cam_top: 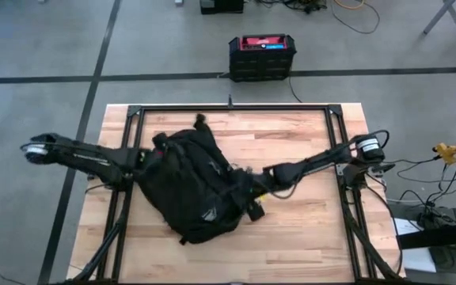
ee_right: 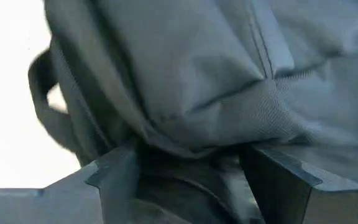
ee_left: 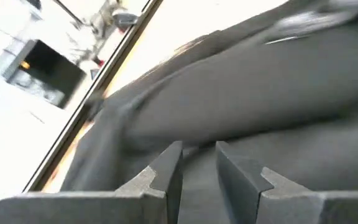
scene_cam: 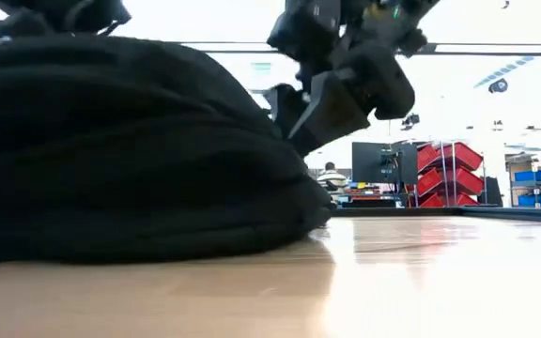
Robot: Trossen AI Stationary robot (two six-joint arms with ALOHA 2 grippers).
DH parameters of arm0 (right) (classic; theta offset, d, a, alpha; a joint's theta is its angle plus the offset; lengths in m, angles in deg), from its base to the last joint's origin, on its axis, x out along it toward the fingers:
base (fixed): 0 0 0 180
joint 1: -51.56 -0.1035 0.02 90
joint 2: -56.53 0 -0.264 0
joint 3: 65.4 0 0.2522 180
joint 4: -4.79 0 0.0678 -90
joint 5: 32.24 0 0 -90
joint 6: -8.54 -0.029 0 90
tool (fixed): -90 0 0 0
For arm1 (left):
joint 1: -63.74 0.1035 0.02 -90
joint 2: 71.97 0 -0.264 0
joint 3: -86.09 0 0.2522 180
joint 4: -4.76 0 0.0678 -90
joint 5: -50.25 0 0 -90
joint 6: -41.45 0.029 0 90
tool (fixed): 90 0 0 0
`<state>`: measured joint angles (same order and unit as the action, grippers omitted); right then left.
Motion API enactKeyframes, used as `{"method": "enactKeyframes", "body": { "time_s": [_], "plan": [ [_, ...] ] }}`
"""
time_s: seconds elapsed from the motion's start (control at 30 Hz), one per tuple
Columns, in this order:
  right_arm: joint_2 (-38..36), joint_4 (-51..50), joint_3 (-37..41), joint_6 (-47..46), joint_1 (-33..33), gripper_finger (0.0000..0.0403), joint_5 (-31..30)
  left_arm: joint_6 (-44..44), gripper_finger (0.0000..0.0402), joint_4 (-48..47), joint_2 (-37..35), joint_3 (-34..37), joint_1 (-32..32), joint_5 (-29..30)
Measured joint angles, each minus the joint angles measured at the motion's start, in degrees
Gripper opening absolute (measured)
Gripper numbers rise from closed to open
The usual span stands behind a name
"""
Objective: Unpack backpack
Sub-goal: Close the black backpack
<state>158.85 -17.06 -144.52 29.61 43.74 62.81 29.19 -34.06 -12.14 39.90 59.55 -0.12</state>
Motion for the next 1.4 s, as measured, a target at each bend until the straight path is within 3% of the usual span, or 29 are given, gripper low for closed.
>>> {"method": "enactKeyframes", "body": {
  "time_s": [0.13,0.2,0.3,0.43,0.53,0.67,0.8,0.9,1.07,1.23,1.4],
  "plan": [
    [-1.6,-9.2,-5.5,2.8,-2.3,0.0233,-17.8,6.5,0.008,10.3,-3.0,0.3,9.4,-15.1],
    [-3.6,-10.6,-6.6,2.7,-1.7,0.0226,-21.6,8.7,0.008,18.5,-2.9,2.1,10.9,-23.4],
    [-5.9,-10.4,-6.5,2.7,0.3,0.0223,-20.0,10.5,0.008,30.5,0.7,6.4,11.0,-30.1],
    [-6.4,-12.1,-5.9,4.2,4.3,0.0233,-18.6,8.3,0.008,44.3,8.9,11.4,10.7,-33.2],
    [-6.5,-13.1,-5.6,4.4,7.7,0.025,-16.3,5.6,0.008,47.1,15.6,12.1,10.5,-33.1],
    [-5.8,-11.3,-4.4,5.8,10.9,0.0275,-6.6,6.8,0.008,50.9,22.6,10.9,9.2,-33.6],
    [-3.8,-8.4,-4.0,9.2,14.5,0.0293,-6.1,7.0,0.008,54.0,24.7,9.8,8.6,-36.9],
    [-2.9,-7.8,-4.0,10.3,17.3,0.0302,-4.6,7.3,0.008,51.2,23.3,8.6,7.7,-41.4],
    [-2.1,-7.6,-2.6,9.2,21.0,0.0313,7.4,12.5,0.008,35.2,19.4,3.4,6.8,-42.1],
    [-1.4,-5.6,-1.5,4.9,20.6,0.0303,5.5,13.5,0.008,16.8,17.5,-5.2,8.3,-35.7],
    [-1.5,-7.0,-1.4,4.0,19.7,0.0285,5.9,11.5,0.008,5.3,17.3,-15.1,6.8,-35.7]
  ]
}}
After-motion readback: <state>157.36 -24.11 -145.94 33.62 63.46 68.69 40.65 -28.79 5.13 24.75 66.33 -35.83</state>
